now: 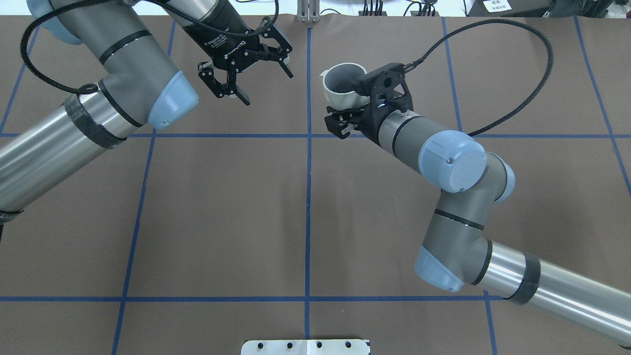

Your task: Left arm hands cup to right arm to dump lemon

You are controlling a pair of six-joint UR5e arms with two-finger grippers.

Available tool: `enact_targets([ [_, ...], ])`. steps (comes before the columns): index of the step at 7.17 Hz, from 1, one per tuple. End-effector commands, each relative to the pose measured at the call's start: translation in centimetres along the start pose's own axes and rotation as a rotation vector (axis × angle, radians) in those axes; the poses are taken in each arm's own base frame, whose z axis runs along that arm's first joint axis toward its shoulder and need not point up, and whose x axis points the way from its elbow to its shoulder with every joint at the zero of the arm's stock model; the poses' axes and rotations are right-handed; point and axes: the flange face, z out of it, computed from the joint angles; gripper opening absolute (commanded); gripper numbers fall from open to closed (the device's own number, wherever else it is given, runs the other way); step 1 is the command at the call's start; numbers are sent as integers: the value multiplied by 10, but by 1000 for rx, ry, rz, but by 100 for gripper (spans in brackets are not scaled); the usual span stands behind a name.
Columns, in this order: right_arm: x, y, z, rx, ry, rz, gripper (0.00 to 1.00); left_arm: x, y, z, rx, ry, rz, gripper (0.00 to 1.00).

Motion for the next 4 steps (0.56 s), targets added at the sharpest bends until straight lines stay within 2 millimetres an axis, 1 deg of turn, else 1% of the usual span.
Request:
enact_targets([
  [1, 112, -5, -10, -4, 88, 113, 16, -11, -18, 0, 96, -14, -16, 100],
  [2, 166, 14, -34, 6, 82, 138, 16, -12, -21, 1, 124, -19, -19, 100],
  [4, 285, 55, -115, -8, 93, 194, 16, -12, -27, 0, 171, -24, -20, 100],
])
